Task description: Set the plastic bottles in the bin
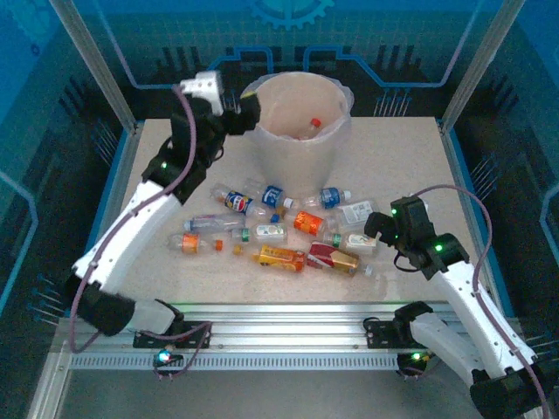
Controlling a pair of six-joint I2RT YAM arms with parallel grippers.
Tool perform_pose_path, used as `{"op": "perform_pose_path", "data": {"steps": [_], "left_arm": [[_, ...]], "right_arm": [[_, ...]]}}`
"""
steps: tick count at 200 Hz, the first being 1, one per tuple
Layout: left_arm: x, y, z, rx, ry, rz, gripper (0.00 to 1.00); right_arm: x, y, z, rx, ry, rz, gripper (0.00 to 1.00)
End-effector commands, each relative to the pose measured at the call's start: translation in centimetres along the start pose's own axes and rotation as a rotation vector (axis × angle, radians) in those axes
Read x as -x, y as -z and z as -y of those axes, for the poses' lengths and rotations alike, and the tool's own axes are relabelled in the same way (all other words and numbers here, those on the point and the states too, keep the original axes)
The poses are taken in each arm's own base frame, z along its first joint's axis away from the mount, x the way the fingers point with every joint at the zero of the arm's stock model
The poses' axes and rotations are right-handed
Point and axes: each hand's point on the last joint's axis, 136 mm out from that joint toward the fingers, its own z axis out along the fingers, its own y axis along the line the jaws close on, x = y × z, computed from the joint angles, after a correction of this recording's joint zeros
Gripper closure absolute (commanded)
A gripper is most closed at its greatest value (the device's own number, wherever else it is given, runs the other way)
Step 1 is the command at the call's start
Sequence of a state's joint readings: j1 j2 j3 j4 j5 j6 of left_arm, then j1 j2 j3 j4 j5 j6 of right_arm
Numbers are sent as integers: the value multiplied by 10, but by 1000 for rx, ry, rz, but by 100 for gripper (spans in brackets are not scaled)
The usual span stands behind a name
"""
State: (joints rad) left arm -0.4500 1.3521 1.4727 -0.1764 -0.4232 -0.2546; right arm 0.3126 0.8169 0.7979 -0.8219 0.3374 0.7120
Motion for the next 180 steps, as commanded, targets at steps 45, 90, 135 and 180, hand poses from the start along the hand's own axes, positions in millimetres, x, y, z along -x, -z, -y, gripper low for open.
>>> {"op": "perform_pose_path", "data": {"steps": [45, 90, 135, 180], "left_arm": [[-125, 100, -137, 504, 449, -117, 1], [-197, 132, -175, 689, 504, -255, 1], [-256, 144, -200, 767, 599, -384, 1], [-300, 145, -220, 801, 717, -456, 1]], "right_arm": [[9, -4, -3, -23, 80, -14, 0], [13, -9, -10, -19, 118, -38, 0], [7, -14, -13, -14, 110, -77, 0], [2, -23, -19, 2, 104, -117, 0]]}}
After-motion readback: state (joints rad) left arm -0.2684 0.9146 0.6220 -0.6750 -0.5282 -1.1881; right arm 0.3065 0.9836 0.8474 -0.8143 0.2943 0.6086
